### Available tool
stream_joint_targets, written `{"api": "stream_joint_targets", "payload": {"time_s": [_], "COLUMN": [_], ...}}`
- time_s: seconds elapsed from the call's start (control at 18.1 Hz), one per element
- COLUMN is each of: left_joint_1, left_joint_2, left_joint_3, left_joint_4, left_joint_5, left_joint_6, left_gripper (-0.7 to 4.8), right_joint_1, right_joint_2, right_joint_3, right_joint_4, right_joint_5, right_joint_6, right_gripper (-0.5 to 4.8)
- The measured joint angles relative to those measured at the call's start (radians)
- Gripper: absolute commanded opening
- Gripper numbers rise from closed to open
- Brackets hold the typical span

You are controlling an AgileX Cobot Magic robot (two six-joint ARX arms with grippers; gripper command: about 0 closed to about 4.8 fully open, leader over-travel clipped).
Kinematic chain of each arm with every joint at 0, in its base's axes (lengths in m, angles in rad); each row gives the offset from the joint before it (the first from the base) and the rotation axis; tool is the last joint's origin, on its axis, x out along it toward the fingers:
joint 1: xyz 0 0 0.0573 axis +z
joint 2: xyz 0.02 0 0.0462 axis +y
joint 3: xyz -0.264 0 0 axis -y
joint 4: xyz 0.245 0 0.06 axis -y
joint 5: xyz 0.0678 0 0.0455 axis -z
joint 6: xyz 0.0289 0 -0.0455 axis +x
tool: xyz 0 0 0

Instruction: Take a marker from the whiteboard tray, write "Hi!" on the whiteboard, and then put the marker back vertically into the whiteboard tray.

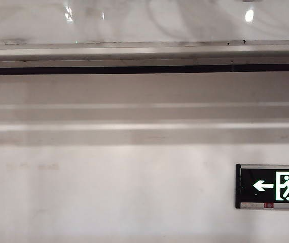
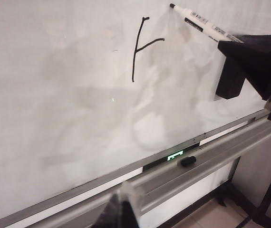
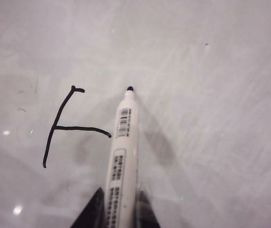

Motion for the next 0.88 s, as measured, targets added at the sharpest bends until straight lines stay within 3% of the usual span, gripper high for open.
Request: {"api": "stream_joint_targets", "payload": {"time_s": [0.66, 0.88], "left_joint_1": [0.0, 0.0], "left_joint_2": [0.0, 0.0], "left_joint_3": [0.0, 0.0], "left_joint_4": [0.0, 0.0], "left_joint_5": [0.0, 0.0], "left_joint_6": [0.0, 0.0], "left_gripper": [-0.05, -0.05], "right_joint_1": [0.002, 0.002], "right_joint_2": [0.0, -0.019], "right_joint_3": [0.0, -0.002], "right_joint_4": [-0.296, -0.312], "right_joint_5": [0.034, 0.037], "right_joint_6": [0.073, 0.079], "right_gripper": [-0.05, -0.05]}}
